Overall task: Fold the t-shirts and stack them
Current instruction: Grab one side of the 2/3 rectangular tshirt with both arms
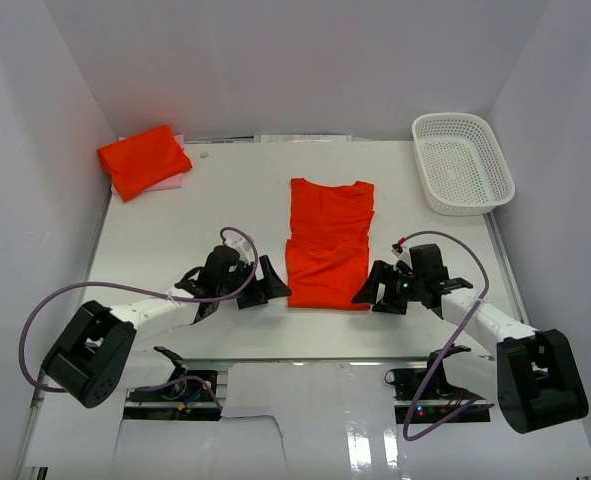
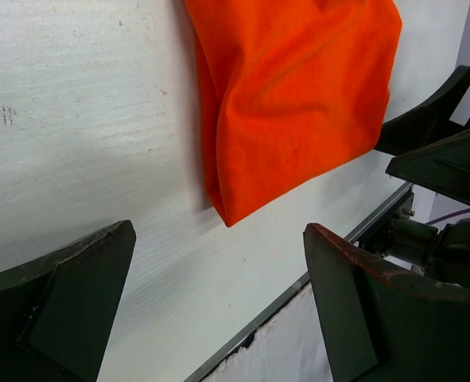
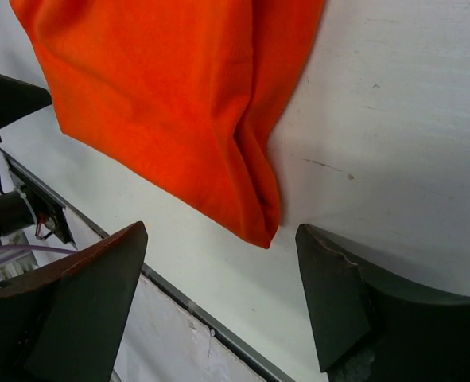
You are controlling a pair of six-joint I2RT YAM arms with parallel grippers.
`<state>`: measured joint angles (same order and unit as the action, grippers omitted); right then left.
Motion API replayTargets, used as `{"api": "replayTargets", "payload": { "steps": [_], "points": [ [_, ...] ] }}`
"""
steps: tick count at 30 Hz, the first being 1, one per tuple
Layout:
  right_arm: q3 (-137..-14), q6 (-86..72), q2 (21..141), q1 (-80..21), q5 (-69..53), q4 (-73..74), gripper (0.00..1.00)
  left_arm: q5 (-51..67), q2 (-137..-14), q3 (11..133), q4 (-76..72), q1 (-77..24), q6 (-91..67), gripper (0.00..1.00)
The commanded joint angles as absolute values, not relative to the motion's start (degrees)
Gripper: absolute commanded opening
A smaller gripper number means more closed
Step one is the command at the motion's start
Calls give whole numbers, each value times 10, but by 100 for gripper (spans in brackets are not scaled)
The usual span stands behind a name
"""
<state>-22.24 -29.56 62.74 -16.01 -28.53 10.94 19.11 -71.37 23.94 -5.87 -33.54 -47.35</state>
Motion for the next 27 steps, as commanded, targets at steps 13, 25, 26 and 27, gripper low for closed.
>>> {"api": "replayTargets", "payload": {
  "steps": [13,25,26,27],
  "points": [
    [-212,-307,697,-163,-265,37,51,192,-744,244,-82,-334,-508,98],
    [-209,-305,705,-163,-258,40,10,213,-772,221,-121,-338,-565,98],
    [-209,-304,705,-163,-258,40,10,213,-777,220,-122,-340,-568,98],
    [-208,-303,705,-163,-258,40,10,211,-783,220,-124,-342,-570,97]
  ]
}}
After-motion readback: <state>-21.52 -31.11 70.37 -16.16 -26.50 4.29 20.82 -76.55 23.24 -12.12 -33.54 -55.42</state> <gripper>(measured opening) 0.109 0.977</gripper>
